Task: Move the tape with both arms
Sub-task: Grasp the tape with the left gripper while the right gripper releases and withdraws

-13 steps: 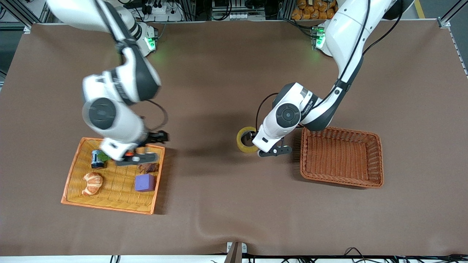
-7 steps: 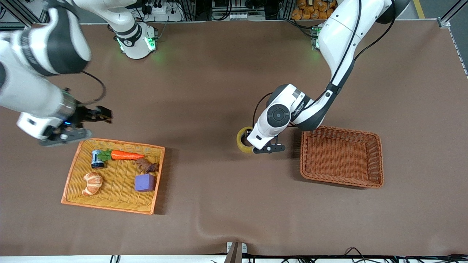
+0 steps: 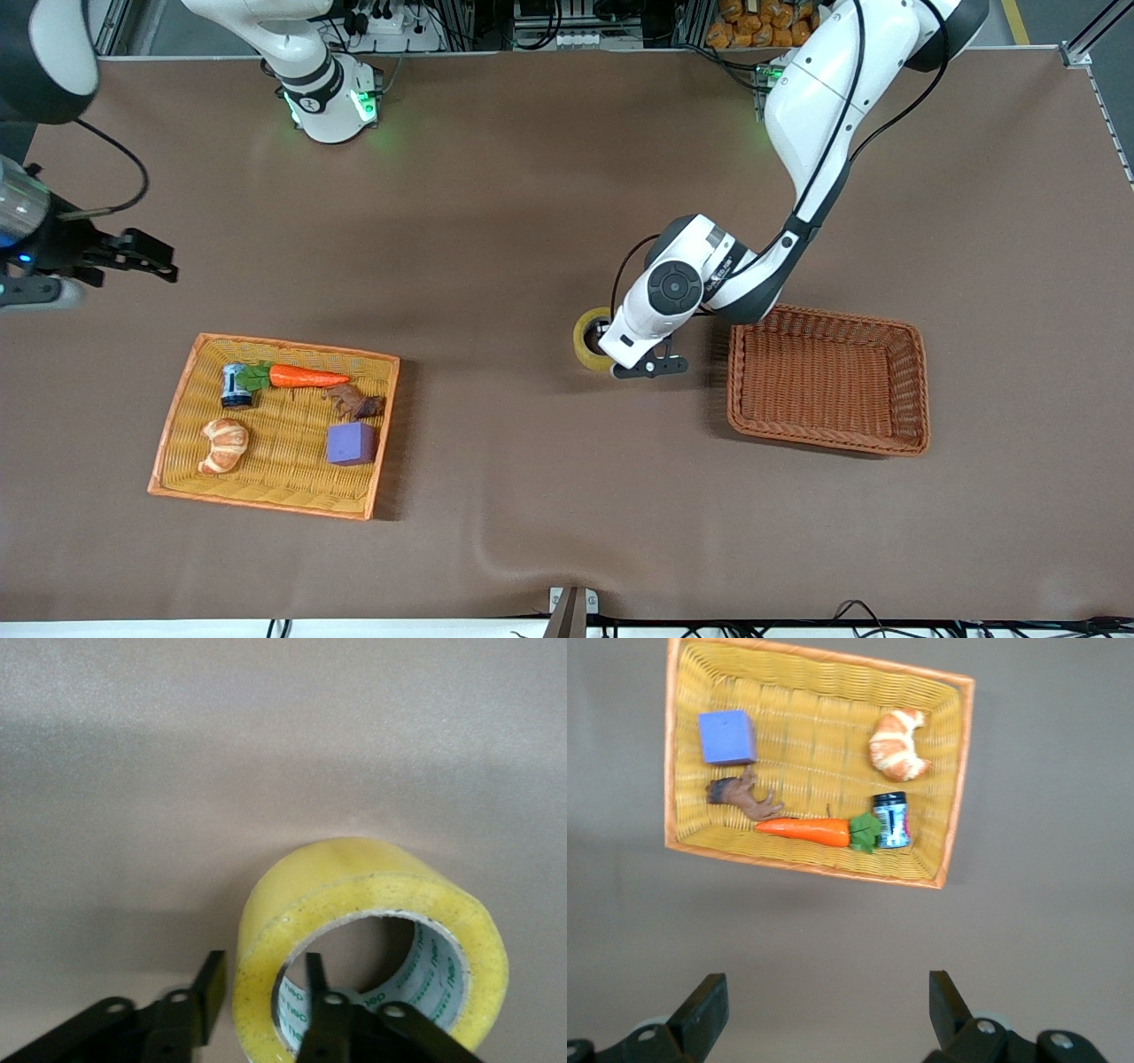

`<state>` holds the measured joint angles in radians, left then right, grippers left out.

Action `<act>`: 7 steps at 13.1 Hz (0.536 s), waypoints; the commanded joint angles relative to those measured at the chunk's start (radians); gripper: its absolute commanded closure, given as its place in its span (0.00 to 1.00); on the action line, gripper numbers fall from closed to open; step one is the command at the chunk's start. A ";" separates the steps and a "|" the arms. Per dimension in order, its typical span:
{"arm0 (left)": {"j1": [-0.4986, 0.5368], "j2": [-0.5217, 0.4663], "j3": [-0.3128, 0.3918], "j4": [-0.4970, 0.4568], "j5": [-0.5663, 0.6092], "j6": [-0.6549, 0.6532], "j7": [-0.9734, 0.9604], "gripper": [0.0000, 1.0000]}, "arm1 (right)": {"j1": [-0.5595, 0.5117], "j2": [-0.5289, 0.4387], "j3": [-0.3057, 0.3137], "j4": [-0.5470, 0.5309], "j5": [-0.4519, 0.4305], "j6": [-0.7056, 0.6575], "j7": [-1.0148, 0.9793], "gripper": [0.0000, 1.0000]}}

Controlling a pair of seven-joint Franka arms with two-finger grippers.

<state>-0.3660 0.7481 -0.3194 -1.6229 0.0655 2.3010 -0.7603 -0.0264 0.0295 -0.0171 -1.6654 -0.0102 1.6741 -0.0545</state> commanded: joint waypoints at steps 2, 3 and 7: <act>0.042 -0.129 0.000 -0.006 0.030 -0.067 -0.111 1.00 | -0.023 -0.077 0.019 -0.034 0.012 -0.024 0.088 0.00; 0.056 -0.189 0.000 -0.006 0.030 -0.133 -0.112 1.00 | -0.023 -0.083 0.019 -0.028 0.006 -0.024 0.088 0.00; 0.211 -0.390 -0.006 -0.037 0.016 -0.331 -0.100 1.00 | -0.017 -0.079 0.026 0.022 0.003 -0.105 0.097 0.00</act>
<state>-0.2245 0.4745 -0.3156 -1.5841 0.0672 2.0145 -0.8371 -0.0323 -0.0375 -0.0095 -1.6606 -0.0100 1.6061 0.0207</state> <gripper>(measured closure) 0.780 0.000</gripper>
